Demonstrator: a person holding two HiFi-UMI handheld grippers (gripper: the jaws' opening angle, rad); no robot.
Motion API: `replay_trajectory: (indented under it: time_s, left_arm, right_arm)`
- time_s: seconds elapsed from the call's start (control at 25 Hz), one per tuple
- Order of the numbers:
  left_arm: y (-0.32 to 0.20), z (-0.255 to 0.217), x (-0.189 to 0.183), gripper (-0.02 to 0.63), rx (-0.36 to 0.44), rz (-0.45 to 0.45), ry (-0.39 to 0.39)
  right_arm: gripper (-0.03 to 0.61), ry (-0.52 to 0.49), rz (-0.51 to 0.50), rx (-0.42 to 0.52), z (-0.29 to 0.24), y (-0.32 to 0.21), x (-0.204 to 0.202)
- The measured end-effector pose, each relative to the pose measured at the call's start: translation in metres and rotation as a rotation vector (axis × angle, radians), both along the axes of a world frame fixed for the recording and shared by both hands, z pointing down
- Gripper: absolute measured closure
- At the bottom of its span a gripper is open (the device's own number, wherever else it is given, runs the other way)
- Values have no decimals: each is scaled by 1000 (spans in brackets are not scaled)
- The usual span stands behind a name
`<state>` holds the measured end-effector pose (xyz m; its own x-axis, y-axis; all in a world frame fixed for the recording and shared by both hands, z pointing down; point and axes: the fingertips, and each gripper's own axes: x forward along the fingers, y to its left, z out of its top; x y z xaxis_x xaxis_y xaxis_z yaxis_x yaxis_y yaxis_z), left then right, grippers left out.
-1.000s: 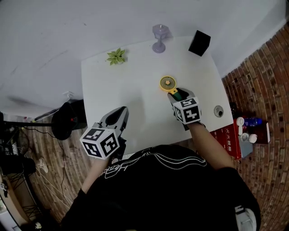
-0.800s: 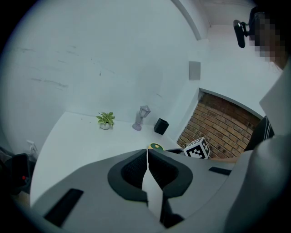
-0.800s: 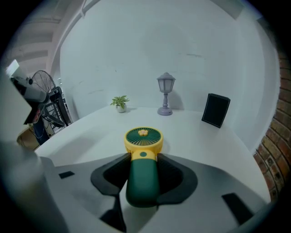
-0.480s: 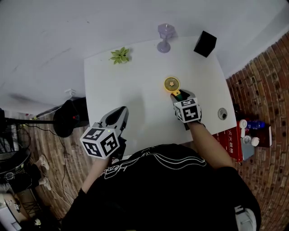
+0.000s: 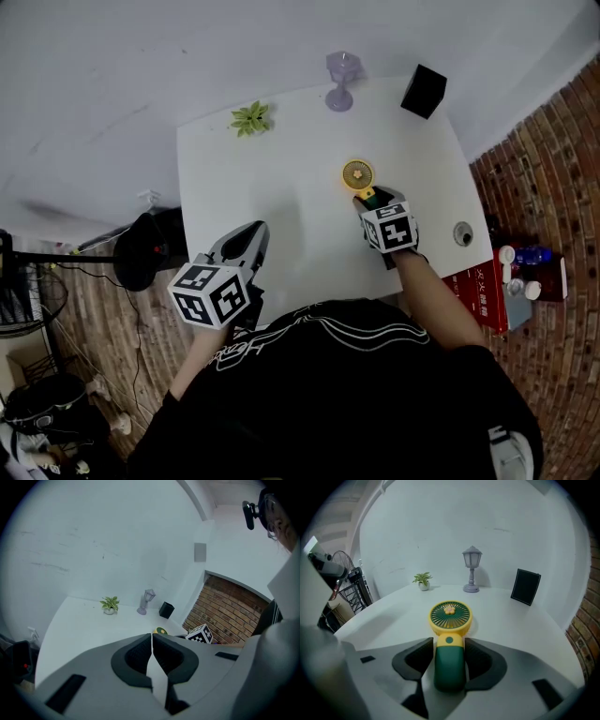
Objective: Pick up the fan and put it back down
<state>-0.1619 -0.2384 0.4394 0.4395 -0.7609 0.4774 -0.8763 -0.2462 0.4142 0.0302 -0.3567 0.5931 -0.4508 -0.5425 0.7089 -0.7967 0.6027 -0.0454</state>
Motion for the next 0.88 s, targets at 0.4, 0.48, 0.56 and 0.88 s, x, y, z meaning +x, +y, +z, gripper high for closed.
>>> replay_trajectory:
  time_s: [0.4,0.48,0.56,0.88]
  left_arm:
    - [14,-5,4,578,0,16,23]
    - [18,-5,5,578,-1,18,35]
    - [24,-7,7,578,1,20,49]
    - [54,-31,21,578,51,60,91]
  right_arm:
    - [265,-115,54,27,-30,17,8]
    - [264,-177,61,35,-46,25,7]
    - [265,-228,49,55,-66,38,5]
    - [434,-417,-66,167,-159,108,-13]
